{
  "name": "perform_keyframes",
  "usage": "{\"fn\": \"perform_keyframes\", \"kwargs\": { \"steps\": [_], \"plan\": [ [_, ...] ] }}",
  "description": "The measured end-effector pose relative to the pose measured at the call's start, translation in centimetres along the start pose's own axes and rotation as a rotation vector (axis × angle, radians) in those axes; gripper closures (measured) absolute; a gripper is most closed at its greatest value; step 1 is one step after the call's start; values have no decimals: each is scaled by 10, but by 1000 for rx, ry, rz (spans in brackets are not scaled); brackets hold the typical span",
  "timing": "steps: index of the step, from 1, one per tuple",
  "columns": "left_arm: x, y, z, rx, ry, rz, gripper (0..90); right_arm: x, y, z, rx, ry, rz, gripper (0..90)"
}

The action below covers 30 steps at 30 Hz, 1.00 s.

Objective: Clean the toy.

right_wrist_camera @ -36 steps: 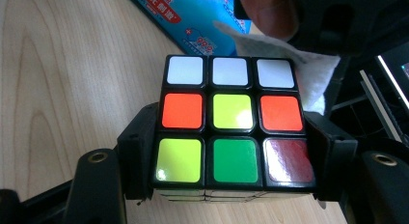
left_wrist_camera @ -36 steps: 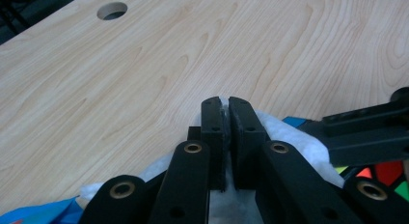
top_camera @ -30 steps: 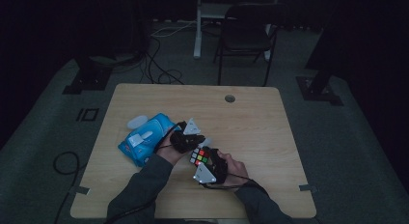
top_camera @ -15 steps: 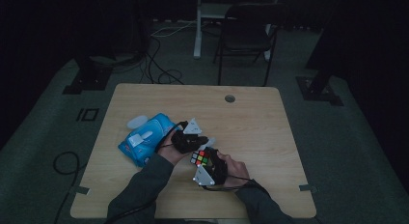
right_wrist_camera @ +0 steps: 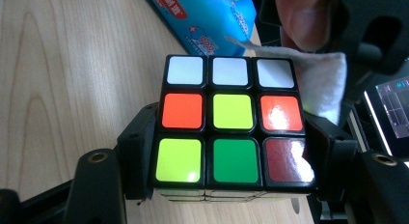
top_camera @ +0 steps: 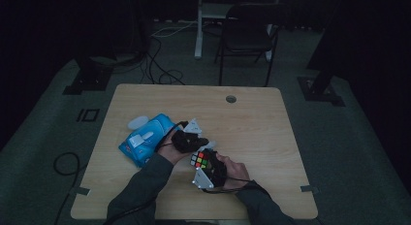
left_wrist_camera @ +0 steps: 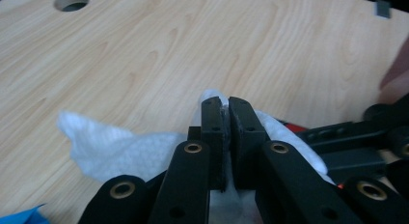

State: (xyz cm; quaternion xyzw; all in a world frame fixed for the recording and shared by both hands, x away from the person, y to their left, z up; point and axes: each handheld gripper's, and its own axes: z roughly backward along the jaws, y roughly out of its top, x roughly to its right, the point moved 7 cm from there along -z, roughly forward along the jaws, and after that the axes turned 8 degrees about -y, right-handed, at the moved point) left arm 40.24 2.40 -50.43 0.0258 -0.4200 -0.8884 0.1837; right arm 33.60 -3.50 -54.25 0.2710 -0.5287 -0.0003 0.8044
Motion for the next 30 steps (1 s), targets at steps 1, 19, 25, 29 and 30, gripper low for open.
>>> {"fn": "perform_keyframes", "kwargs": {
  "steps": [1,19,25,29,30],
  "plan": [
    [1,1,0,5,-11,0,869,0,0,0,2,0,1,340],
    [-8,-4,1,-23,29,2,871,1,2,2,11,-1,12,340],
    [1,1,1,-2,-20,-16,871,1,2,2,14,-3,14,340],
    [-1,1,3,-2,2,-16,871,3,1,3,19,0,-12,340],
    [-2,0,4,-3,12,-16,871,4,1,3,19,3,-22,340]
  ]
}}
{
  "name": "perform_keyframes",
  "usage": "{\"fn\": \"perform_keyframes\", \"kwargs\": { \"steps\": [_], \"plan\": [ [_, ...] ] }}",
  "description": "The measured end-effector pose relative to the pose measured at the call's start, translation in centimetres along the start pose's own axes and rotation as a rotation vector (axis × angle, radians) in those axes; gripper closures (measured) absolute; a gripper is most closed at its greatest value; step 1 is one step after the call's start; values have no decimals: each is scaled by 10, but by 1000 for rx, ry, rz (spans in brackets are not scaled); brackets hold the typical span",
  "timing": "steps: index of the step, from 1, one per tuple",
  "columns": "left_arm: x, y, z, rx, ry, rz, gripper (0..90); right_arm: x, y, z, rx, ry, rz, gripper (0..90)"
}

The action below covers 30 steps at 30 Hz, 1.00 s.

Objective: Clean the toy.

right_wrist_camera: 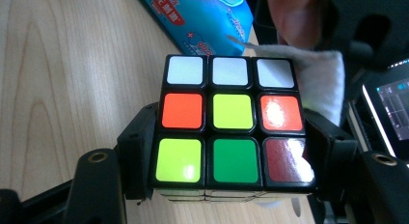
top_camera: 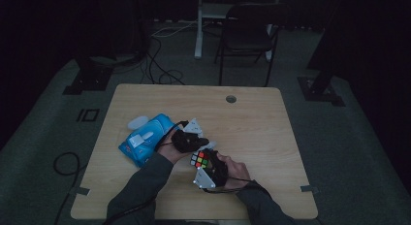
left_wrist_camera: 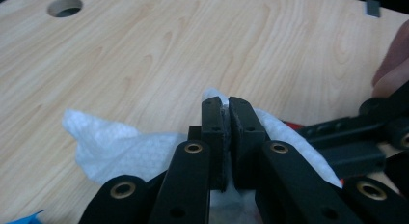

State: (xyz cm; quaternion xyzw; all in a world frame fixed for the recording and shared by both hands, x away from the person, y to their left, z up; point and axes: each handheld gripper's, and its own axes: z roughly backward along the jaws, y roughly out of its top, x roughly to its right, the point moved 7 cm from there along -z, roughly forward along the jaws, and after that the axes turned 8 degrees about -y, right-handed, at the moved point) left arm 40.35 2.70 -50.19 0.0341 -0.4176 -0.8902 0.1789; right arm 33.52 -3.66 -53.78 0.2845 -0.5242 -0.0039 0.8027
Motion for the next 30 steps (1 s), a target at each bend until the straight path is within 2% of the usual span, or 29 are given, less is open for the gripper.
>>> {"fn": "perform_keyframes", "kwargs": {
  "steps": [5,10,16,20,22,23,27,30],
  "plan": [
    [-7,-3,4,-2,38,14,870,3,-2,0,1,8,-41,340],
    [-8,-3,12,34,63,23,870,8,-5,0,-4,24,-113,340],
    [2,3,23,101,78,5,870,13,-10,-1,-15,58,-182,340],
    [7,4,25,115,93,-4,870,16,-12,-1,-8,88,-249,340],
    [8,4,26,121,96,-3,870,16,-12,-1,-7,99,-265,340],
    [8,4,26,124,102,-4,870,16,-12,-1,-6,111,-290,340],
    [14,5,27,118,131,-39,870,17,-14,-3,-6,145,-341,340],
    [16,5,27,126,135,-42,870,18,-15,-3,-8,164,-377,340]
  ]
}}
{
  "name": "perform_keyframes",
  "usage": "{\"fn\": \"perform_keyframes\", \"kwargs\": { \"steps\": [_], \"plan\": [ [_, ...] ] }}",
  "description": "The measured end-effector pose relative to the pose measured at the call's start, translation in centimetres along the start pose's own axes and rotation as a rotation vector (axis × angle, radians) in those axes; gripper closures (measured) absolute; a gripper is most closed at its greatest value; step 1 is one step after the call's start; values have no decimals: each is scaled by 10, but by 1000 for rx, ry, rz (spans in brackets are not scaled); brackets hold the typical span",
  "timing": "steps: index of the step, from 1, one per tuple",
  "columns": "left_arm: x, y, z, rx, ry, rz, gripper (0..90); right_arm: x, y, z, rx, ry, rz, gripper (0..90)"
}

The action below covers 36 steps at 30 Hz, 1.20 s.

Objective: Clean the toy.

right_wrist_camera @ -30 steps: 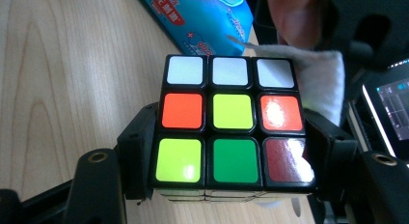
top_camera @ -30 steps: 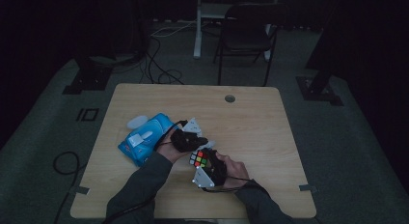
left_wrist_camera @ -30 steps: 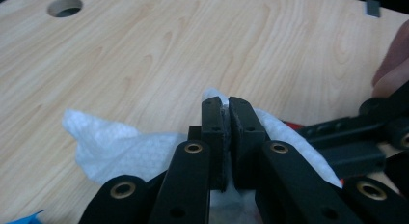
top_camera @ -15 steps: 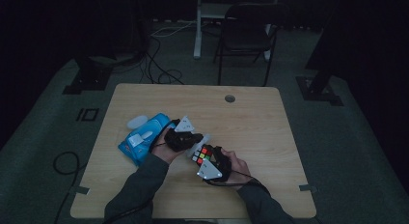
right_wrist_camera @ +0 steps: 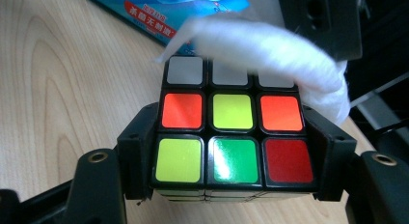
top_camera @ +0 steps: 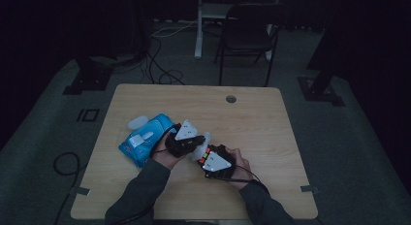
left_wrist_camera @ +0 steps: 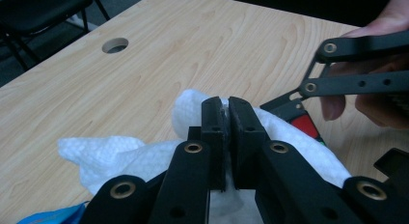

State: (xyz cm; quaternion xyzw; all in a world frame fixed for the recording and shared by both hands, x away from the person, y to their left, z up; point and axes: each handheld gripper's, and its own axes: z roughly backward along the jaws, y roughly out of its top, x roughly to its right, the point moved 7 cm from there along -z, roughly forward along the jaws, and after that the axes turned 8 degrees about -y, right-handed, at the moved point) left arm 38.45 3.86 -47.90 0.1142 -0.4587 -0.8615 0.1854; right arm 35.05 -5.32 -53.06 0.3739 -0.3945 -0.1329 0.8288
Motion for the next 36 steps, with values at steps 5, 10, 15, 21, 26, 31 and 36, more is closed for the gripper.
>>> {"fn": "perform_keyframes", "kwargs": {
  "steps": [5,10,15,21,26,31,36],
  "plan": [
    [4,0,2,-1,27,-25,870,2,1,0,4,32,-44,340],
    [9,-1,3,-15,59,-61,870,4,1,-1,-3,58,-79,340],
    [13,-2,2,-22,66,-83,870,5,0,-2,-11,72,-113,340],
    [19,-3,1,-30,54,-100,870,12,-2,-2,-14,83,-164,340],
    [23,-6,0,-41,45,-107,870,16,-5,-2,-24,84,-192,340],
    [23,-11,0,-47,42,-100,870,19,-7,-5,-40,81,-210,340],
    [25,-14,2,-54,43,-105,870,21,-9,-6,-55,88,-240,340]
  ]
}}
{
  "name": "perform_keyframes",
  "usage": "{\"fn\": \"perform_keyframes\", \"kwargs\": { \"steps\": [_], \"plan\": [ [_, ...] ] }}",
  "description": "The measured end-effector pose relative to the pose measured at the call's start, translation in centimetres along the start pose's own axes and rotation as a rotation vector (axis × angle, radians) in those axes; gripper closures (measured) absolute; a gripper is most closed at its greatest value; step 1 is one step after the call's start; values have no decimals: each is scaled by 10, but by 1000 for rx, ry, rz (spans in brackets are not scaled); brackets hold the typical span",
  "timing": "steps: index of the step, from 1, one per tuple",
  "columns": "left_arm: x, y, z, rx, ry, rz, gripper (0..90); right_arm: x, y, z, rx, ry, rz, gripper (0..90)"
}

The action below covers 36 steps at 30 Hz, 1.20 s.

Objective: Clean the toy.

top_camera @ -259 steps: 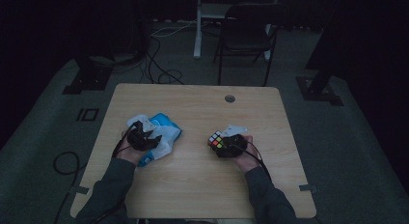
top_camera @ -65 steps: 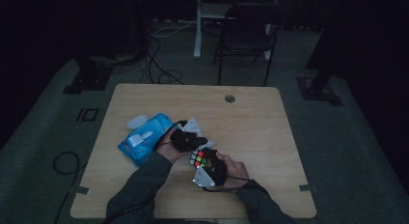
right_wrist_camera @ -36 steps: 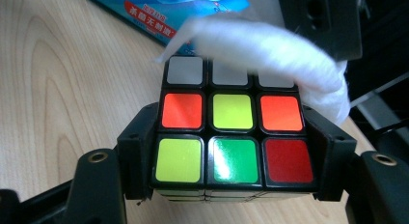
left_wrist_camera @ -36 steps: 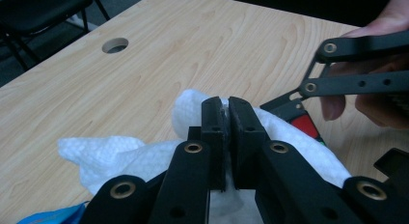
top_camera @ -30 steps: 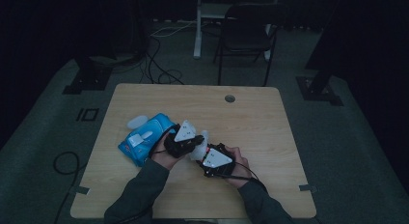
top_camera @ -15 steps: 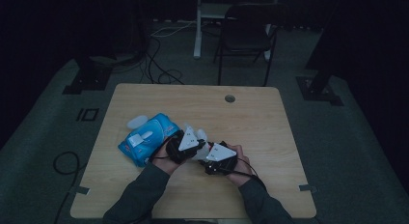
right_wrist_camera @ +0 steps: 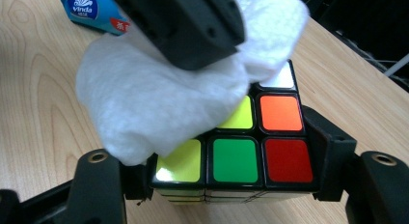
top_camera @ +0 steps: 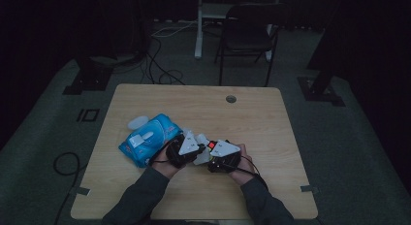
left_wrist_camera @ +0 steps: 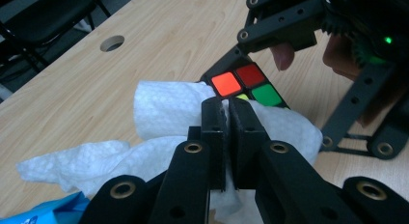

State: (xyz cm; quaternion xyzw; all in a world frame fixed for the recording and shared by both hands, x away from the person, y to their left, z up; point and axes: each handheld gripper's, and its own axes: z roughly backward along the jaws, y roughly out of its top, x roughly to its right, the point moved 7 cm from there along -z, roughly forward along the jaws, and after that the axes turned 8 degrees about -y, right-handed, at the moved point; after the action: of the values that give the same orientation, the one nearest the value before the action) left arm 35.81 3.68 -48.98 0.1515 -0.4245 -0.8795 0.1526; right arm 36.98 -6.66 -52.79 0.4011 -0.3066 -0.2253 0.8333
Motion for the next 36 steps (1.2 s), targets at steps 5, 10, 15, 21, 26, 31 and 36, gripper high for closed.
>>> {"fn": "perform_keyframes", "kwargs": {
  "steps": [5,10,15,21,26,31,36],
  "plan": [
    [2,-1,2,-3,2,-2,870,4,1,-1,-3,2,-31,340],
    [3,-1,1,-1,-1,2,870,7,0,-1,-9,8,-60,340],
    [3,2,-3,3,-8,4,870,8,-1,-1,-15,6,-60,340],
    [-1,6,-8,13,-12,9,869,5,-2,-1,-15,18,-52,340],
    [-7,9,-12,34,-16,34,868,0,-1,-1,-10,39,-48,340],
    [-11,12,-15,41,-16,43,868,-5,1,0,-3,65,-43,340],
    [-8,13,-17,42,-31,41,868,-4,0,0,-3,75,-44,340]
  ]
}}
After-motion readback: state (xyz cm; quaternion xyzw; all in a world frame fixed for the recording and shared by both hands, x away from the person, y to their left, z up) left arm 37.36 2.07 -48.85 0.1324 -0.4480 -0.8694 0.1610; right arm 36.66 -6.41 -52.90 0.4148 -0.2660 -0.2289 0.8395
